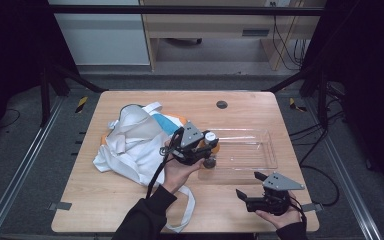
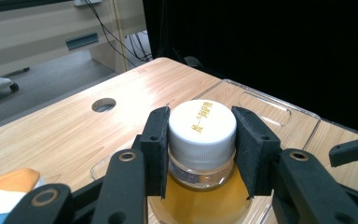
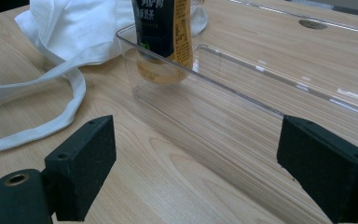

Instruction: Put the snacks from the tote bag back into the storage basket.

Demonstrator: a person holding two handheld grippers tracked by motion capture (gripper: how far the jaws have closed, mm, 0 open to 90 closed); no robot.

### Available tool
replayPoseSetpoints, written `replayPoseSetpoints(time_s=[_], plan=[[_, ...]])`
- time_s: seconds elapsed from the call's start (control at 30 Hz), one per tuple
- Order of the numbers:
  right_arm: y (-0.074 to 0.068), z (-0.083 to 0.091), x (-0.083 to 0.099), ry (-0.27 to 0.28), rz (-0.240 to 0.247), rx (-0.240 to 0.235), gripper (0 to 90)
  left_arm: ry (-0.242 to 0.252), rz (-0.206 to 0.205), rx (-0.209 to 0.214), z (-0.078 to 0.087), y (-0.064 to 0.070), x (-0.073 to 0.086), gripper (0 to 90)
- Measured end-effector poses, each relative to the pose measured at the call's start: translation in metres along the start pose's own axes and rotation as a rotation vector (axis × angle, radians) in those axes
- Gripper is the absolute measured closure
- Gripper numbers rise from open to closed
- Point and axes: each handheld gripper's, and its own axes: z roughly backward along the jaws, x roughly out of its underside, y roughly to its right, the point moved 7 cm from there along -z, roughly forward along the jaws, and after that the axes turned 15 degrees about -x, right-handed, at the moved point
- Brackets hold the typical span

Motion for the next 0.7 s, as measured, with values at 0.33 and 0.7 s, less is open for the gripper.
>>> replayPoseSetpoints(time_s=[0.33,0.7], plan=[[0.0,0.0,0.0,0.0,0.001,0.0,12.2,-0.02,-0.003,0.009,-0.003,0.003,0.01,59.0],[0.0,0.0,0.0,-0.002,0.001,-0.001,12.1,-0.035,-0.007,0.007,-0.005,0.002,0.019,58.9]])
